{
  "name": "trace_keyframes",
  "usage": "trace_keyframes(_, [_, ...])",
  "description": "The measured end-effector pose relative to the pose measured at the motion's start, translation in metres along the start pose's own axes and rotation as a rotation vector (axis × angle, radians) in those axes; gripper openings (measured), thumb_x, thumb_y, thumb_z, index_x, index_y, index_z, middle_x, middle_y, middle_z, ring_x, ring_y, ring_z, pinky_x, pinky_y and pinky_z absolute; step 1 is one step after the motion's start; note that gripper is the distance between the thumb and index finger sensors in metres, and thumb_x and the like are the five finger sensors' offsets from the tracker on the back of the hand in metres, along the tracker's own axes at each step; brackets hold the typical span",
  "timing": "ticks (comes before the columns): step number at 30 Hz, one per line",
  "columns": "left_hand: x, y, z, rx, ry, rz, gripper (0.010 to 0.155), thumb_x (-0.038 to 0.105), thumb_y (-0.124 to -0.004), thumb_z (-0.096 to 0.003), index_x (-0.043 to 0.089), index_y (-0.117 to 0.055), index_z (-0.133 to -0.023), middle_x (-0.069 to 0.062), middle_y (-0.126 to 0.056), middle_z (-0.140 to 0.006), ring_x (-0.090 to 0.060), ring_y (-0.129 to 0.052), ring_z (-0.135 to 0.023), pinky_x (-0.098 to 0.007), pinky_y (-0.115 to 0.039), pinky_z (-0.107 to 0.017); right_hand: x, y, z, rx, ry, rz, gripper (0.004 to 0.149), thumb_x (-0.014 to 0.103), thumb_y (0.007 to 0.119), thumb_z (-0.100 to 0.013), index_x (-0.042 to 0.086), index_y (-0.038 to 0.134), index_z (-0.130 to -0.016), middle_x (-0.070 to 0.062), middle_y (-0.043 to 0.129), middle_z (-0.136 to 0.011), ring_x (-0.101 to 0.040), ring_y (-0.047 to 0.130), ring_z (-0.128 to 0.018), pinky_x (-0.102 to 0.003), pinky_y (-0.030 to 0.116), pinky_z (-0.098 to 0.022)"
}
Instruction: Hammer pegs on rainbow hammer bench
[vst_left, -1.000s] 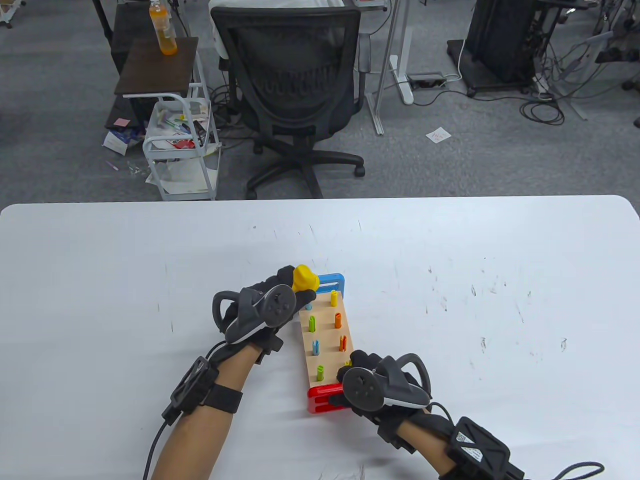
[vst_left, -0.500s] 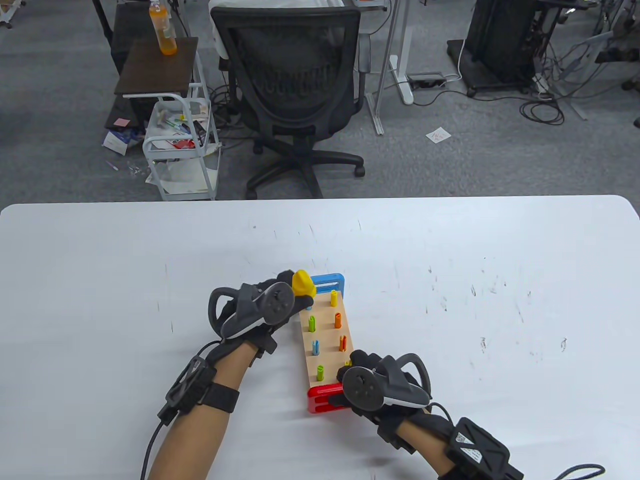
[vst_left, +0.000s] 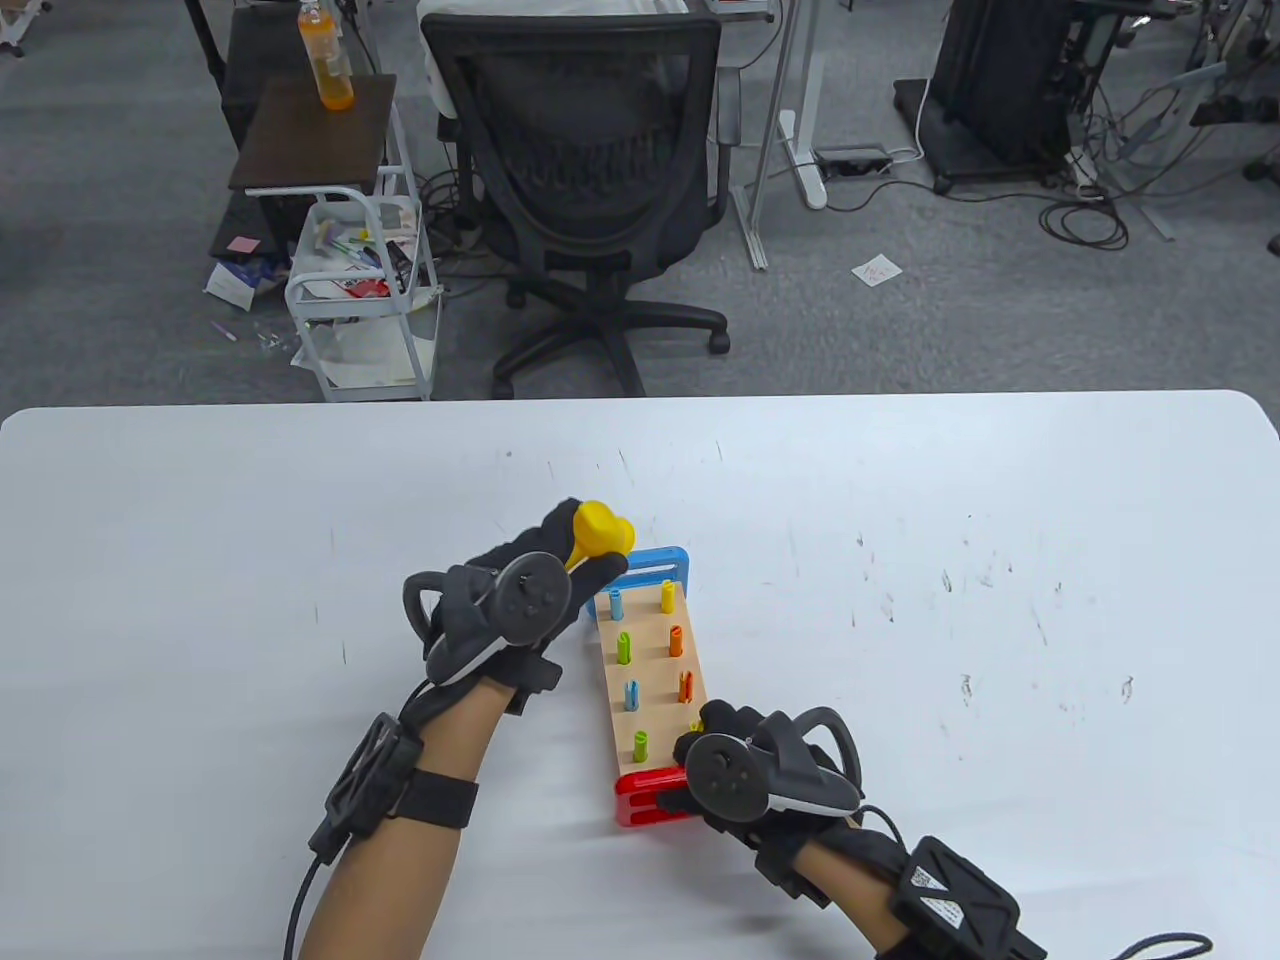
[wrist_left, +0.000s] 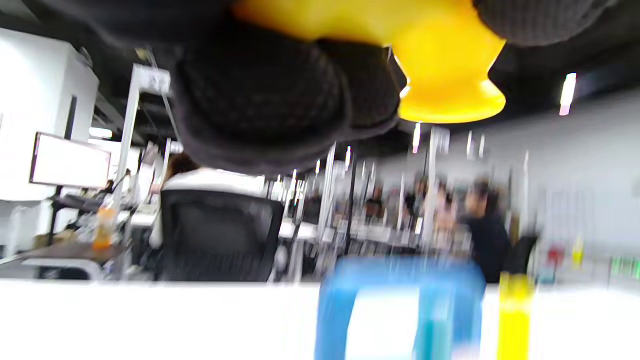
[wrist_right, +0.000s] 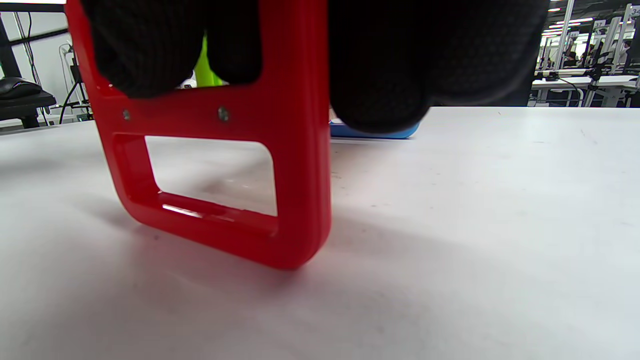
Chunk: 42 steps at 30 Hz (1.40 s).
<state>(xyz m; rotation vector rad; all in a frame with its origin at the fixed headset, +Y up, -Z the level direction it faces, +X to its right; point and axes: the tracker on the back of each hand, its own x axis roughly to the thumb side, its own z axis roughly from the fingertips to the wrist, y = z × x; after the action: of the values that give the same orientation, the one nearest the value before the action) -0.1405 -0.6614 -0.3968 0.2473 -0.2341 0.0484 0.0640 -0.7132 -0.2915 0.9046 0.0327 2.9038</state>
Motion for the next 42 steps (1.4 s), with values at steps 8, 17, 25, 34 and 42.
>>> trace_keyframes(8, [0.004, 0.034, 0.003, 0.14, 0.01, 0.08, 0.075, 0.075, -0.062, -0.045, 0.031, -0.072, -0.104, 0.004, -0.105, -0.061, -0.016, -0.113, -0.03, -0.024, -0.093, -0.015, 0.0, 0.0, 0.0, -0.002, 0.0, 0.002, 0.038, 0.05, 0.077, -0.052, 0.017, 0.084, -0.069, -0.02, 0.081, -0.079, -0.035, 0.093, -0.057, -0.055, 0.08, -0.05])
trace_keyframes(17, [0.002, 0.022, -0.003, 0.116, 0.08, 0.146, 0.075, 0.075, -0.063, -0.0453, 0.031, -0.072, -0.105, 0.003, -0.105, -0.061, -0.018, -0.112, -0.031, -0.026, -0.093, -0.016, 0.0, 0.0, 0.0, 0.006, 0.001, 0.004, 0.038, 0.05, 0.077, -0.052, 0.017, 0.084, -0.069, -0.02, 0.08, -0.079, -0.036, 0.093, -0.058, -0.056, 0.08, -0.05])
trace_keyframes(25, [0.005, 0.0, -0.002, 0.074, 0.089, 0.057, 0.074, 0.076, -0.065, -0.0442, 0.033, -0.074, -0.103, 0.005, -0.105, -0.061, -0.016, -0.113, -0.032, -0.026, -0.093, -0.017, 0.0, 0.0, -0.001, 0.011, 0.003, 0.003, 0.038, 0.05, 0.077, -0.052, 0.016, 0.084, -0.069, -0.02, 0.08, -0.079, -0.036, 0.093, -0.058, -0.056, 0.08, -0.05])
trace_keyframes(34, [0.003, 0.03, -0.004, 0.187, 0.115, 0.156, 0.074, 0.077, -0.066, -0.0441, 0.034, -0.074, -0.104, 0.004, -0.105, -0.061, -0.017, -0.113, -0.033, -0.026, -0.094, -0.018, 0.0, 0.0, -0.001, 0.009, 0.001, 0.003, 0.038, 0.05, 0.077, -0.052, 0.016, 0.084, -0.069, -0.02, 0.081, -0.079, -0.036, 0.093, -0.058, -0.056, 0.08, -0.05])
trace_keyframes(42, [0.003, -0.015, 0.0, 0.025, 0.102, 0.103, 0.075, 0.076, -0.065, -0.0426, 0.033, -0.075, -0.103, 0.004, -0.105, -0.06, -0.018, -0.112, -0.031, -0.028, -0.093, -0.018, 0.0, 0.0, -0.001, 0.008, -0.002, 0.004, 0.038, 0.05, 0.077, -0.052, 0.016, 0.084, -0.069, -0.02, 0.081, -0.079, -0.036, 0.093, -0.058, -0.056, 0.08, -0.05])
